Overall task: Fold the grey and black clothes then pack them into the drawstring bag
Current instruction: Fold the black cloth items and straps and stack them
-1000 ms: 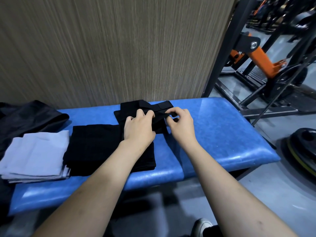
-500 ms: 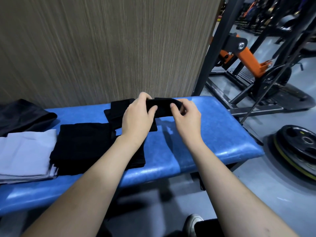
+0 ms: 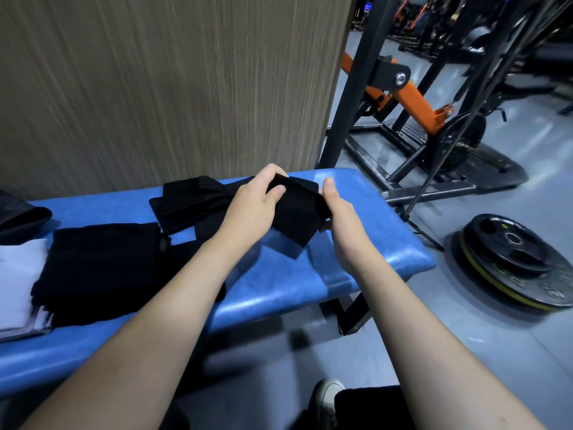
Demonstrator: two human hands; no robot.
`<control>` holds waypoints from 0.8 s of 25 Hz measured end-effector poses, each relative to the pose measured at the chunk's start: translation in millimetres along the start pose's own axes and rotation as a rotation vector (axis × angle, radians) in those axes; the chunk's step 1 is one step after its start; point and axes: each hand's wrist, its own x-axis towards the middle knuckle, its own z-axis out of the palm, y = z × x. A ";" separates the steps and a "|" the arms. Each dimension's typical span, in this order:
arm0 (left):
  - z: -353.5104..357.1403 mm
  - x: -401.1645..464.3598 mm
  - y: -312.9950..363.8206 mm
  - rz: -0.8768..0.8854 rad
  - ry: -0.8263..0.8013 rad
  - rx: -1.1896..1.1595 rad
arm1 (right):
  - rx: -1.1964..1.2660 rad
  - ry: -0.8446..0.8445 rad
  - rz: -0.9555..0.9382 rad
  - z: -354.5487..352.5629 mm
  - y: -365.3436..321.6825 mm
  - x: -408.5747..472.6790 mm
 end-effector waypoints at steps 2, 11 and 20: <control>2.4 0.5 3.8 0.002 -0.088 0.021 | 0.194 -0.048 0.033 -6.2 8.2 -1.2; 15.0 -0.1 -8.8 -0.084 -0.405 0.291 | 0.555 0.250 0.127 -30.2 13.9 -4.0; 25.0 1.8 -30.8 -0.134 -0.577 0.587 | 0.151 0.533 0.304 -62.4 52.4 3.7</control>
